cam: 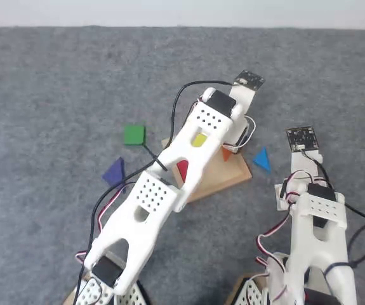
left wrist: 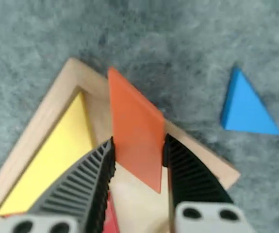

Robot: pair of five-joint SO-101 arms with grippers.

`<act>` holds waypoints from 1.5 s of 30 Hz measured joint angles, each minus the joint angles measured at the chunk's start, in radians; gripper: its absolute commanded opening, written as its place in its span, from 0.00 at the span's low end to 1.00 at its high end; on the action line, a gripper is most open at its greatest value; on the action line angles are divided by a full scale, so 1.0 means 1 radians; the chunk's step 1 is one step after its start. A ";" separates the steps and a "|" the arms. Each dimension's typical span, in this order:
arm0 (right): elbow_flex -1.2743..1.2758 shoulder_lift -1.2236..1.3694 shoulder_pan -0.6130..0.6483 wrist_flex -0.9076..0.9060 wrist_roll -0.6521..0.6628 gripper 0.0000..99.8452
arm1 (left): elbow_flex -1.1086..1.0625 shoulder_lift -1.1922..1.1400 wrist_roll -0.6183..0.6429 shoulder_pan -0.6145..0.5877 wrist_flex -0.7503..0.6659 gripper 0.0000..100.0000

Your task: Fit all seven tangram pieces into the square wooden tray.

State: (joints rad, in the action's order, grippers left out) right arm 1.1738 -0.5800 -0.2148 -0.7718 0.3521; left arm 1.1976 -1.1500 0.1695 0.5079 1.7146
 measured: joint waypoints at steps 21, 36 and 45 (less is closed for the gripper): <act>0.000 0.000 0.000 0.000 0.000 0.16 | -0.049 0.038 0.029 -0.068 0.000 0.19; 0.000 0.000 0.000 0.000 0.000 0.16 | -0.028 0.123 -0.049 -0.061 0.003 0.19; 0.000 0.000 0.000 0.000 0.000 0.16 | -0.304 0.471 -0.109 -0.068 0.003 0.17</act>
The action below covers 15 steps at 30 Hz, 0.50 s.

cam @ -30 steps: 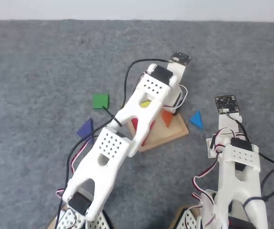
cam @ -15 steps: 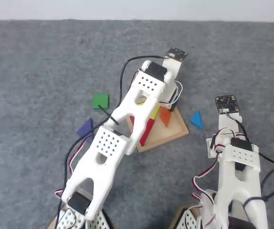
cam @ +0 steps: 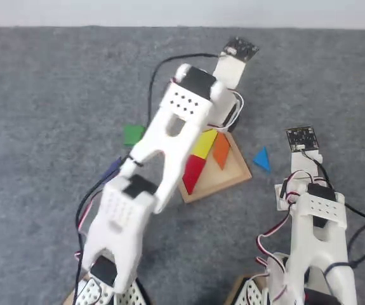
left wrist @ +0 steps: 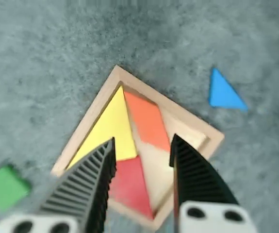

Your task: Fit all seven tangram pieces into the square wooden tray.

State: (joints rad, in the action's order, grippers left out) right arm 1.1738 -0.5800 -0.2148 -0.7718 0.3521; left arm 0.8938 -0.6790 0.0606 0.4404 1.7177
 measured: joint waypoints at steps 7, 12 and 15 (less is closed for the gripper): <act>0.000 0.000 0.000 0.000 0.000 0.16 | -0.307 0.307 -0.129 -0.186 -0.002 0.17; 0.000 0.000 0.000 0.000 0.000 0.16 | -0.557 0.419 -0.180 -0.368 -0.063 0.17; -0.014 0.000 0.000 0.000 0.000 0.16 | -0.724 0.534 -0.184 -0.397 -0.150 0.17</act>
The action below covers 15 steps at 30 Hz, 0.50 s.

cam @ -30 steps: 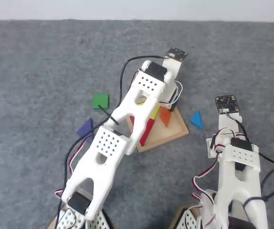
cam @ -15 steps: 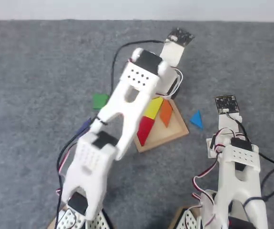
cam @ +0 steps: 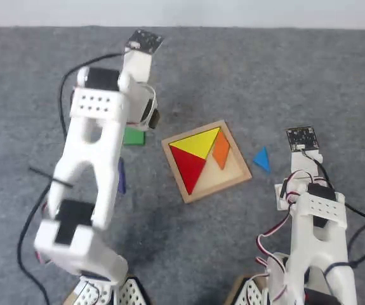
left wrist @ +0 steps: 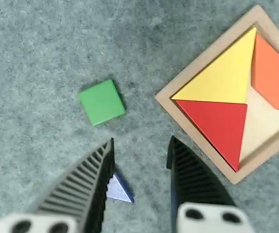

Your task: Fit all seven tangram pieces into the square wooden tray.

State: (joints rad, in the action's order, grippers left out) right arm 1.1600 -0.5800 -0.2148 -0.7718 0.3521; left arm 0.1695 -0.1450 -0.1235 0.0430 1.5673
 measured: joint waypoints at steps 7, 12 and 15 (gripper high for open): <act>-0.201 0.000 -0.018 -0.091 0.014 0.16 | -0.512 0.281 -0.015 -0.018 -0.281 0.17; -0.433 0.068 -0.020 -0.230 0.025 0.16 | -0.789 0.310 -0.023 -0.089 -0.477 0.17; -0.503 0.167 -0.023 -0.238 0.025 0.16 | -0.858 0.315 -0.020 -0.123 -0.565 0.17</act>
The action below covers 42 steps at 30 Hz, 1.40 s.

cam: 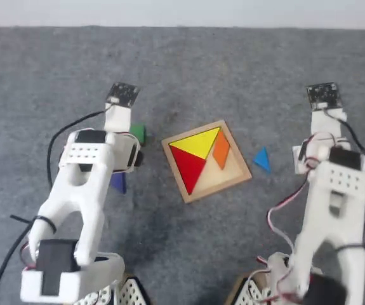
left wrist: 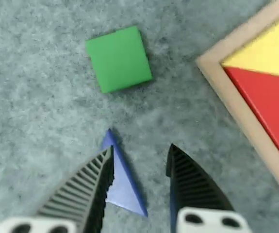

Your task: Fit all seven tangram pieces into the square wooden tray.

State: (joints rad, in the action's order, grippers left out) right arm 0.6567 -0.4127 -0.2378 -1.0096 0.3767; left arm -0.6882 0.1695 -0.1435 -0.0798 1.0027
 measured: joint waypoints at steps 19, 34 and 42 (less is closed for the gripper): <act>-0.018 0.477 -0.094 0.390 -0.103 0.16 | -0.091 0.000 -0.005 -0.011 -0.124 0.17; -0.025 0.502 -0.075 0.437 -0.006 0.00 | -0.094 0.000 -0.005 -0.011 -0.146 0.17; -0.035 0.502 -0.054 0.408 0.000 0.01 | -0.094 0.000 -0.005 -0.011 -0.146 0.17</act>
State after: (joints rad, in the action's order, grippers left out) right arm 0.6214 0.0890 -0.2915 -0.6015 0.3767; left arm -0.7818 0.1695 -0.1481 -0.0905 0.8569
